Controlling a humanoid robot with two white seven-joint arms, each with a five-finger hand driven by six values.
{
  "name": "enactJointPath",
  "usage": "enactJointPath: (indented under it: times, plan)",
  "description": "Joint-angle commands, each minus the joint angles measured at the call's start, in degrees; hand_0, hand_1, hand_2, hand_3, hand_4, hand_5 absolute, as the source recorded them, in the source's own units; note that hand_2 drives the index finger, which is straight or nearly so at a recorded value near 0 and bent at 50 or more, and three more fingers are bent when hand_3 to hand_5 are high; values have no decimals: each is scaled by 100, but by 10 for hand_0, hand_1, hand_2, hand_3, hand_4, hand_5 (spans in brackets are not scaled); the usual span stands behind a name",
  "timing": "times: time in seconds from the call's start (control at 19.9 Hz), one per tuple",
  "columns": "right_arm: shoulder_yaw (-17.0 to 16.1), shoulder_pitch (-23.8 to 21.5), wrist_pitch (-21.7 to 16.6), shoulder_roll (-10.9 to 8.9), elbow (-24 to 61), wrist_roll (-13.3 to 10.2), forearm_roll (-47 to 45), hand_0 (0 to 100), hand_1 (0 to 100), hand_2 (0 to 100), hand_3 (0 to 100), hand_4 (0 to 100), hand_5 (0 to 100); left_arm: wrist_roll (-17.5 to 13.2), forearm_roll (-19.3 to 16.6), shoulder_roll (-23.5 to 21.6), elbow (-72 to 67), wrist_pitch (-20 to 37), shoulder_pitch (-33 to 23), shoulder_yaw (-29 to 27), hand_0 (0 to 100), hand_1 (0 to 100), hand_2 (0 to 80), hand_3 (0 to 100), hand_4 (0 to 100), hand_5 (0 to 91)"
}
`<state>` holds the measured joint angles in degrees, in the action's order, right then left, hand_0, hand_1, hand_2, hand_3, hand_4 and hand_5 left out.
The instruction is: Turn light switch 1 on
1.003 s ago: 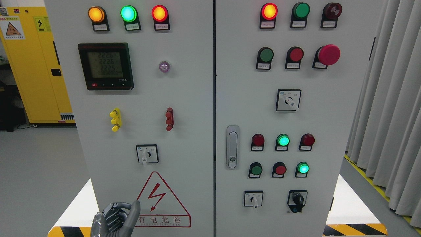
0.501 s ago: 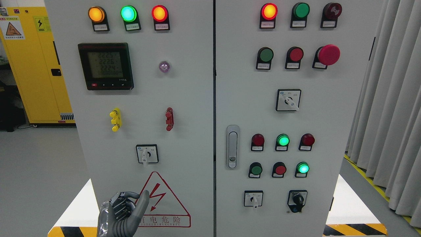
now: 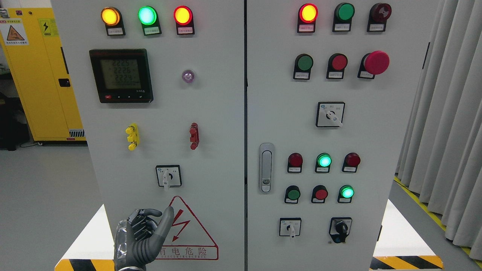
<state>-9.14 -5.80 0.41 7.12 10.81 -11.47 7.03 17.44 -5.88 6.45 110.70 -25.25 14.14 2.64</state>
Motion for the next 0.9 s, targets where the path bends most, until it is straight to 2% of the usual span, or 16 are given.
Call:
enactJointPath:
  times: [0.0, 0.85]
  plan:
    - [0, 0, 3, 0, 0, 5, 0, 0, 500, 40, 0, 0, 0, 22, -62, 110, -4, -77, 185, 44, 76, 666, 586, 903, 899, 847]
    - [0, 0, 3, 0, 0, 5, 0, 0, 500, 40, 0, 0, 0, 163, -159, 154, -13, -445, 493, 53, 156, 689, 589, 899, 894, 845]
